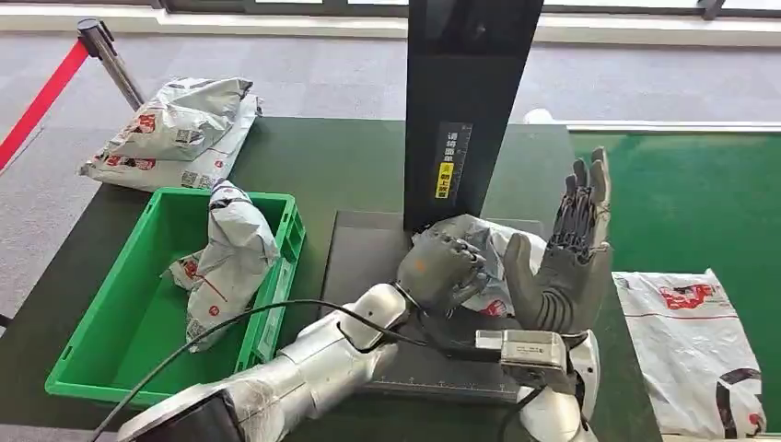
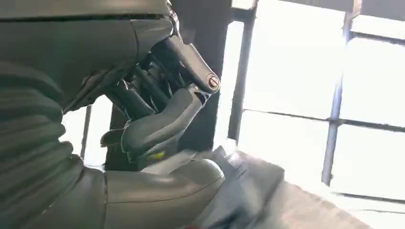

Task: Moved the parcel from conveyor to table for the left to box.

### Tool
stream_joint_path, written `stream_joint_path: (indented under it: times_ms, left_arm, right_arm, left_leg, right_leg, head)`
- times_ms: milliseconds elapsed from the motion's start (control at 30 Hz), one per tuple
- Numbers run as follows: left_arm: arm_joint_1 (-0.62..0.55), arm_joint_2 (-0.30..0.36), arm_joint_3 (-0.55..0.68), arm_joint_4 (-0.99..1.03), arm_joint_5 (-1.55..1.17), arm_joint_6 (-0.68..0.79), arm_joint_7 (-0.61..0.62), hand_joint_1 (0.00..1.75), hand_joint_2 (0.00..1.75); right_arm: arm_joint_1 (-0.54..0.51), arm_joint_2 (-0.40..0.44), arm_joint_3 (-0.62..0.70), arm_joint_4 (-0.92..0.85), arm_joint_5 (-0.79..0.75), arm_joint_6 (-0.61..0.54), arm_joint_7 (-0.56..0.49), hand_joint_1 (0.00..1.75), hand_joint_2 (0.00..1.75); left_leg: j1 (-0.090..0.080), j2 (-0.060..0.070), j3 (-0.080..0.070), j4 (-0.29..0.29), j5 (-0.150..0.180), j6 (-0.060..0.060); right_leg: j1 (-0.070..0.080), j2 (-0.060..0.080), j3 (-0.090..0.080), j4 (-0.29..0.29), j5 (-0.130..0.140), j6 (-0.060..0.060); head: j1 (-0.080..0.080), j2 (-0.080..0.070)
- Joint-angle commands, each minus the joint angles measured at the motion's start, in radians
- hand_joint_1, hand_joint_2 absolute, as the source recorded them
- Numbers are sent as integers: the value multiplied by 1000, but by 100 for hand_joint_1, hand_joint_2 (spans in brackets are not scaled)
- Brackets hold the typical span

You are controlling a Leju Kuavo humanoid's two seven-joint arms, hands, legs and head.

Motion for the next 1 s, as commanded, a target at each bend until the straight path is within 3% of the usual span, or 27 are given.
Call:
stream_joint_path:
  times_ms: [33, 433, 467, 633, 733, 867, 1000]
  left_arm:
    - [52, 13, 184, -195, -42, -122, -19, 0, 175]
    - [53, 13, 184, -191, -41, -118, -21, 0, 175]
    - [53, 13, 188, -189, -35, -115, -26, 0, 0]
    - [81, 32, 273, -313, -18, -68, -42, 0, 0]
    - [80, 44, 266, -345, -18, -169, -50, 0, 0]
    - [19, 13, 157, -147, -54, -248, -29, 0, 0]
    - [-23, 13, 23, -45, 28, -222, 17, 0, 0]
  right_arm:
    - [-40, -19, 6, 36, 4, 7, -3, 0, 175]
    - [-36, -18, 8, 34, 5, 5, -4, 0, 175]
    - [-34, -19, 8, 33, 7, 3, -4, 0, 175]
    - [-17, -31, 7, 26, 10, -14, -9, 0, 175]
    - [-38, -37, 13, 56, -1, 4, -14, 0, 175]
    - [-88, -46, 35, 125, -28, 14, -37, 0, 175]
    - [-99, -32, 49, 124, -24, 33, -31, 0, 175]
  left_leg:
    - [0, 4, 0, 0, 1, 1]
    - [0, 4, 0, -1, 2, 1]
    - [0, 5, 1, -2, 2, 1]
    - [0, 3, 0, 0, 1, 0]
    - [0, 5, 0, -2, 2, 0]
    - [0, 4, 1, -2, 3, 0]
    - [1, 1, 0, 0, 1, 0]
  right_leg:
    - [0, 2, -1, 0, 2, 0]
    - [1, 0, 0, -2, 3, 0]
    - [0, 1, 0, -2, 3, -1]
    - [0, 1, -1, 0, 2, 0]
    - [0, 1, -1, -1, 3, -1]
    - [0, 1, 0, -2, 3, 0]
    - [1, -1, 0, -1, 2, 0]
  head:
    - [0, 0]
    - [0, 0]
    - [0, 0]
    - [0, 0]
    - [0, 0]
    - [0, 0]
    - [0, 0]
